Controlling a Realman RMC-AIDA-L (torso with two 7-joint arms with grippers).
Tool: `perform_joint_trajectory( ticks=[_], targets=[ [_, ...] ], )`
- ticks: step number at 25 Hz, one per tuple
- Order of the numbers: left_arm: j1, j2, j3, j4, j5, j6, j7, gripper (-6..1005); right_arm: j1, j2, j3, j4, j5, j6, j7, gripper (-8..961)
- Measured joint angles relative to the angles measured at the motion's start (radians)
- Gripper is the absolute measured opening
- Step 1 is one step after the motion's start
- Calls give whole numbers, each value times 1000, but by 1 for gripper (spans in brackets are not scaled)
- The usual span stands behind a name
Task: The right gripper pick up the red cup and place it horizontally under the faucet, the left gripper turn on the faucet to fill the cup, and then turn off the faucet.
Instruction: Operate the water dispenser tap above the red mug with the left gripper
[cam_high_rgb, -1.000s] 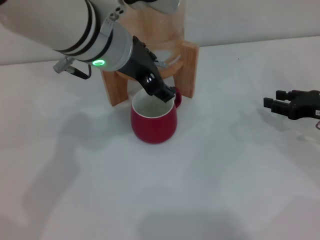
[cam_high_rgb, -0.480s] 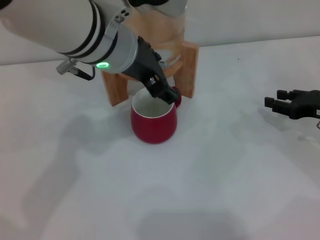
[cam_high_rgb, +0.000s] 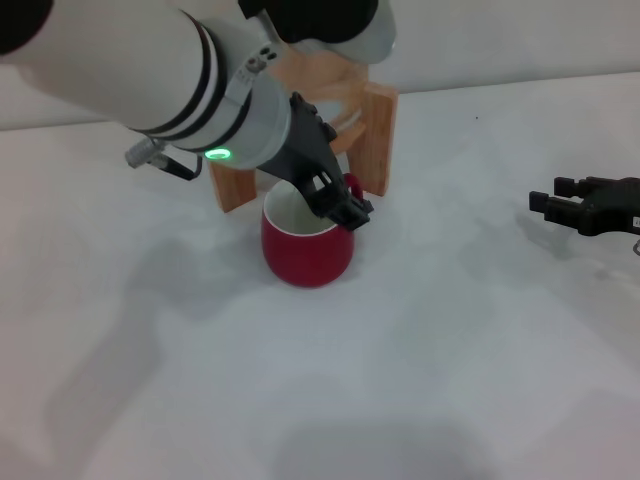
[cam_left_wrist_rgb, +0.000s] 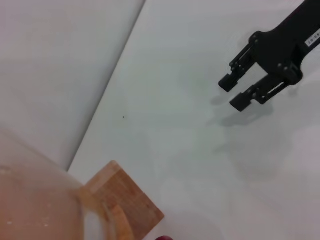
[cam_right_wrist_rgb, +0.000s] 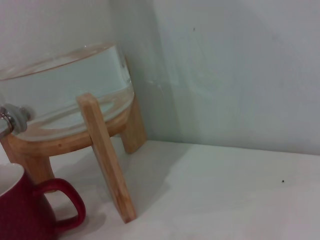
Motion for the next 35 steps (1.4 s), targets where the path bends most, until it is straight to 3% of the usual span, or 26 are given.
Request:
perform_joint_trajectory(
  ticks=[35],
  targets=[
    [-26, 0, 5, -61, 20, 53, 4, 876, 4, 0, -7, 0, 0, -13, 0, 482]
  ],
)
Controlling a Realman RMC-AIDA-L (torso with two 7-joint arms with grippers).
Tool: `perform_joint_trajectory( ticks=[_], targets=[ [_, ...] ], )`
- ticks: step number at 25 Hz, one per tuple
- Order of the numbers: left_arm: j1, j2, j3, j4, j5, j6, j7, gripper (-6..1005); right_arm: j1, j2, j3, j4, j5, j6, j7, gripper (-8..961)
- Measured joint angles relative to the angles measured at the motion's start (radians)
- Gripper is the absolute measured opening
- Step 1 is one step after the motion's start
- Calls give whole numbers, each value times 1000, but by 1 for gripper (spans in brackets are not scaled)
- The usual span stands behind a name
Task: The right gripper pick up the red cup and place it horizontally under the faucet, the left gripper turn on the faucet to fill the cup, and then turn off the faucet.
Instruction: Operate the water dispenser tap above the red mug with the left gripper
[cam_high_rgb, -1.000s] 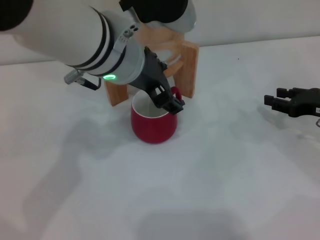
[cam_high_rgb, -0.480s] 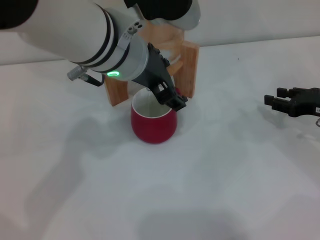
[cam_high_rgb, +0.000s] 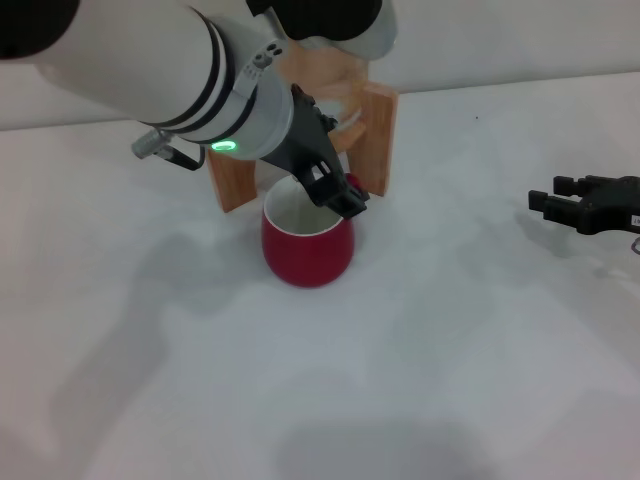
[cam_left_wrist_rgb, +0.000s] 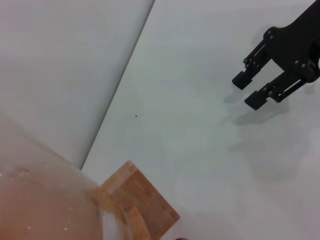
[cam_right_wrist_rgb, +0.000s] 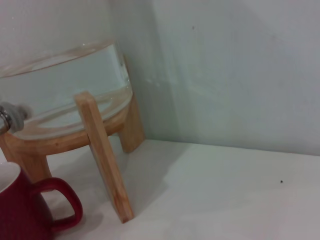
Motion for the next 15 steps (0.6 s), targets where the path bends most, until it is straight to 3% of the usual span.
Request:
perform_joint_trajectory(
  ticks=[15],
  targets=[
    [-2, 0, -1, -11, 22, 16, -4, 875, -1, 0, -2, 0, 0, 0, 0, 482]
  ],
)
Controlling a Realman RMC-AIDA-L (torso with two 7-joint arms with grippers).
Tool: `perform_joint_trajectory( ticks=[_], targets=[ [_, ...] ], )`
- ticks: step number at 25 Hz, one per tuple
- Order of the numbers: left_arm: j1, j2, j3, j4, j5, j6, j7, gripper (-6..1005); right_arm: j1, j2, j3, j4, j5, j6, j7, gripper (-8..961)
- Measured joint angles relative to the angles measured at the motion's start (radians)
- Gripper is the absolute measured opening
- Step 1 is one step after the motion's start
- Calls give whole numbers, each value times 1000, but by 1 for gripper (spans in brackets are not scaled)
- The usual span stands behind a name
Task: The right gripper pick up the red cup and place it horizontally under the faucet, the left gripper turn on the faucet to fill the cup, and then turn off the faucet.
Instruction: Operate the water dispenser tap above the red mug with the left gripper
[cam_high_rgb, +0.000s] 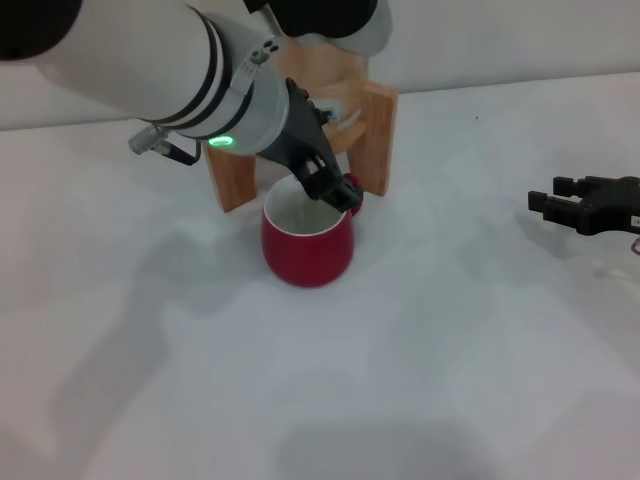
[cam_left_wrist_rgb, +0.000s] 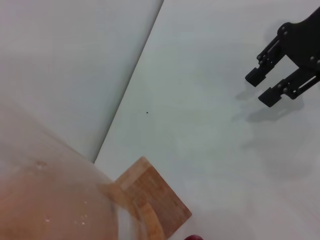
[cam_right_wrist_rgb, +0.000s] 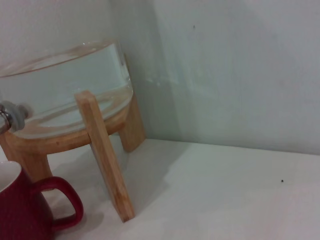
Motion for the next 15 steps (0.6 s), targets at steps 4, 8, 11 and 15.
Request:
perform_joint_trajectory(
  ticks=[4, 8, 11, 15],
  targets=[
    [-1, 0, -2, -1, 1, 7, 0, 875, -1, 0, 0, 0, 0, 0, 0, 482],
    [-5, 0, -1, -7, 5, 8, -1, 875, -2, 0, 0, 0, 0, 0, 0, 482],
    [-15, 0, 1, -26, 11, 10, -3, 876, -5, 0, 3, 0, 0, 0, 0, 482],
    [-26, 0, 3, -48, 13, 19, -9, 876, -6, 0, 3, 0, 0, 0, 0, 482]
  ],
)
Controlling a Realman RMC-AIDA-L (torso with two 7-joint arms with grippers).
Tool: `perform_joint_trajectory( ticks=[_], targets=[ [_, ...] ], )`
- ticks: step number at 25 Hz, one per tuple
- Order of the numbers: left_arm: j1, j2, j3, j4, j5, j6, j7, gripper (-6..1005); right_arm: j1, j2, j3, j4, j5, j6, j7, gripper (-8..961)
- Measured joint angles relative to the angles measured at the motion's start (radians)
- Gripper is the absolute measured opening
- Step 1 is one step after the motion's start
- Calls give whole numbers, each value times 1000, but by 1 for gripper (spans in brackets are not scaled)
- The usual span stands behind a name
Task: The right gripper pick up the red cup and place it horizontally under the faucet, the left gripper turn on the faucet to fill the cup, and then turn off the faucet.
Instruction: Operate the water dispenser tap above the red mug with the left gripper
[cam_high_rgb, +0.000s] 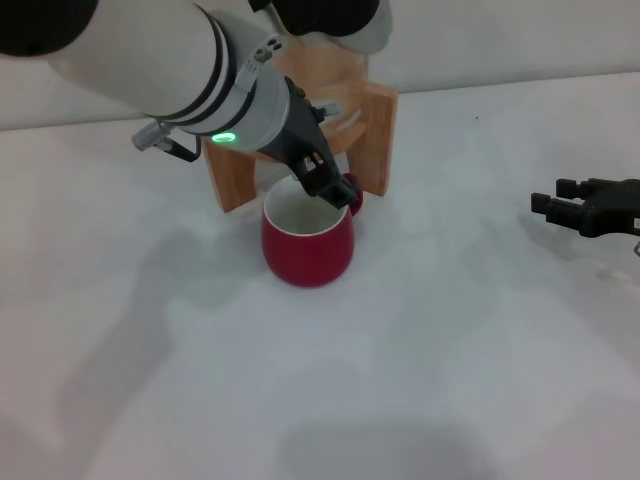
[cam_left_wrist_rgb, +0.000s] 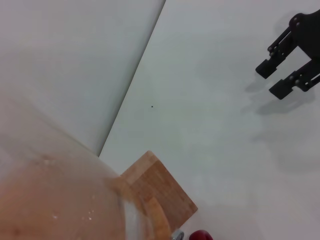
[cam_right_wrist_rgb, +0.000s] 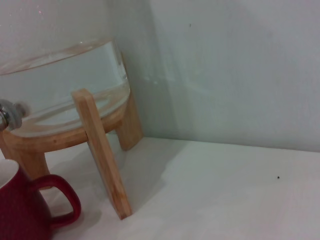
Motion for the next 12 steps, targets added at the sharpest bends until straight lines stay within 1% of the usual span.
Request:
perform_joint_trajectory(
  ticks=[12],
  targets=[
    [-2, 0, 2, 8, 10, 1, -3, 875, 0, 0, 3, 0, 0, 1, 0, 482]
  ],
)
